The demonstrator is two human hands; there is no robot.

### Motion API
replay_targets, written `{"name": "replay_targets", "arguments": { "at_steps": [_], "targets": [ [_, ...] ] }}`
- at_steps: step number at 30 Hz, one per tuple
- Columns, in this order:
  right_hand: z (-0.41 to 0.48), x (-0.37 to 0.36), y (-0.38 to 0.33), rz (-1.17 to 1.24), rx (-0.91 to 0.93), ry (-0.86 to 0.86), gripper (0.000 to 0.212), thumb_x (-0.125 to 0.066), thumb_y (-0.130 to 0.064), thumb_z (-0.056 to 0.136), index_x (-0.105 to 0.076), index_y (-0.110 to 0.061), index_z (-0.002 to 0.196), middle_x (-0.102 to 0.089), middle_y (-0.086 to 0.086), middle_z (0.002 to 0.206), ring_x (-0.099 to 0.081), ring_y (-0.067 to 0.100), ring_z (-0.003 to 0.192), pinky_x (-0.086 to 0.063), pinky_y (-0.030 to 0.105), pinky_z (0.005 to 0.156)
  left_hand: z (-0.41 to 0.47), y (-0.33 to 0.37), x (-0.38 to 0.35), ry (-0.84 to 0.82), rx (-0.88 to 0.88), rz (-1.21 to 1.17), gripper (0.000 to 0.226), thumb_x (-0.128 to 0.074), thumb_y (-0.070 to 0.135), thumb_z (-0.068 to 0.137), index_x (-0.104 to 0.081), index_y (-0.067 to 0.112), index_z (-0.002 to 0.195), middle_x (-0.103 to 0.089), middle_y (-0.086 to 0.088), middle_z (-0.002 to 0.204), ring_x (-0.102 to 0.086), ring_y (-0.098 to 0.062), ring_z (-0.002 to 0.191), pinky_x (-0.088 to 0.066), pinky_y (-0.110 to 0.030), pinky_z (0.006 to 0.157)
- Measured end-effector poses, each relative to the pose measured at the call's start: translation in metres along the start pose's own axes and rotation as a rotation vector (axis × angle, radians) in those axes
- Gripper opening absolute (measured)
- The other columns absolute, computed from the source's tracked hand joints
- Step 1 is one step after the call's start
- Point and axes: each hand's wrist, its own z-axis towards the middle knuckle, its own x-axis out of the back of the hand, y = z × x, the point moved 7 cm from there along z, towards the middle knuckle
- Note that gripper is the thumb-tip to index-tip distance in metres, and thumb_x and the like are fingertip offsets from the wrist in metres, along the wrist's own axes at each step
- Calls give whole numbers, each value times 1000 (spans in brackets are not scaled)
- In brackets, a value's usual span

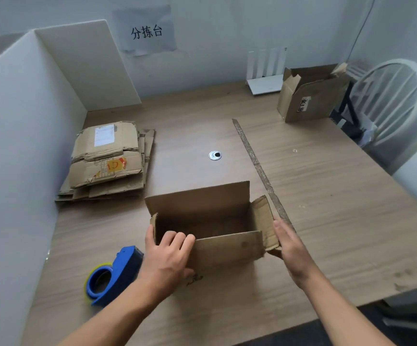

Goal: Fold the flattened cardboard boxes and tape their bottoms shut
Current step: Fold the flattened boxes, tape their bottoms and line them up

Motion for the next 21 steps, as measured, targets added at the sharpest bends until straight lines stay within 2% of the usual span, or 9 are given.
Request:
{"name": "replay_targets", "arguments": {
  "at_steps": [1, 4, 6, 8, 10, 13, 17, 20, 21],
  "targets": [
    [0, -3, 0, -22, -3, -28, 72, -56, -74, 84, -54, -29, 139, -57, -12, 140, -50, 8, 133, -38, 48, 115, -8, 1, -1, 50, -9, 6, 89, -93, 53, 44, -50, 20, 115, -63, 1, 94, -64, -26, 90, -38, -71, 95],
    [-2, -15, -5, -42, -24, -76, 22, -48, -34, 104, -55, -34, 125, -59, -29, 117, -56, -18, 106, -47, 24, 102, -21, 0, 1, 89, 29, 27, 85, -95, 48, 44, -52, 22, 112, -62, 2, 88, -63, -27, 84, -36, -71, 94],
    [0, -18, -7, -89, -22, -49, 22, -46, -26, 105, -50, -37, 123, -56, -30, 113, -53, -23, 97, -46, 22, 101, -24, -4, 6, 118, 62, 46, 74, -94, 43, 49, -54, 24, 108, -60, 3, 83, -62, -26, 82, -35, -71, 95],
    [3, -21, -11, -95, -24, -26, 24, -47, -29, 104, -49, -38, 126, -55, -27, 119, -51, -17, 104, -47, 25, 100, -25, -2, 12, 152, 62, 60, 56, -91, 37, 57, -58, 25, 100, -57, 4, 79, -61, -26, 81, -33, -72, 96],
    [8, -28, -13, -129, -29, -26, 26, -47, -35, 104, -49, -39, 130, -55, -21, 126, -53, -6, 109, -53, 22, 85, -27, 3, 15, 204, 53, 86, 33, -81, 28, 67, -61, 24, 92, -55, 5, 76, -60, -25, 80, -31, -74, 98],
    [19, -35, -19, -174, -64, 1, 29, -49, -45, 101, -53, -39, 129, -59, -19, 123, -59, 5, 104, -56, 37, 82, -23, 0, 15, 207, 86, 38, 30, -82, 23, 66, -61, 25, 88, -56, 6, 73, -60, -25, 75, -42, -67, 95],
    [38, -40, -23, -323, -108, 27, 37, -49, -56, 97, -57, -39, 129, -58, -15, 121, -56, 14, 109, -55, 44, 87, -19, -5, 17, 192, 64, -42, 26, -81, 23, 69, -60, 25, 83, -52, 6, 67, -54, -21, 61, -50, -35, 66],
    [45, -42, -24, -358, -143, 47, 34, -49, -60, 95, -60, -41, 120, -60, -11, 114, -58, 19, 105, -56, 46, 88, -19, -7, 20, 228, 38, -47, 4, -57, 25, 82, -61, 25, 83, -49, 6, 66, -49, -20, 57, -38, -30, 52],
    [46, -43, -23, -344, -164, 45, 31, -49, -61, 94, -61, -41, 115, -62, -10, 111, -60, 20, 103, -56, 47, 89, -19, -7, 22, 242, 35, -43, 10, -51, 24, 83, -61, 25, 82, -48, 6, 65, -47, -19, 55, -34, -29, 51]
  ]
}}
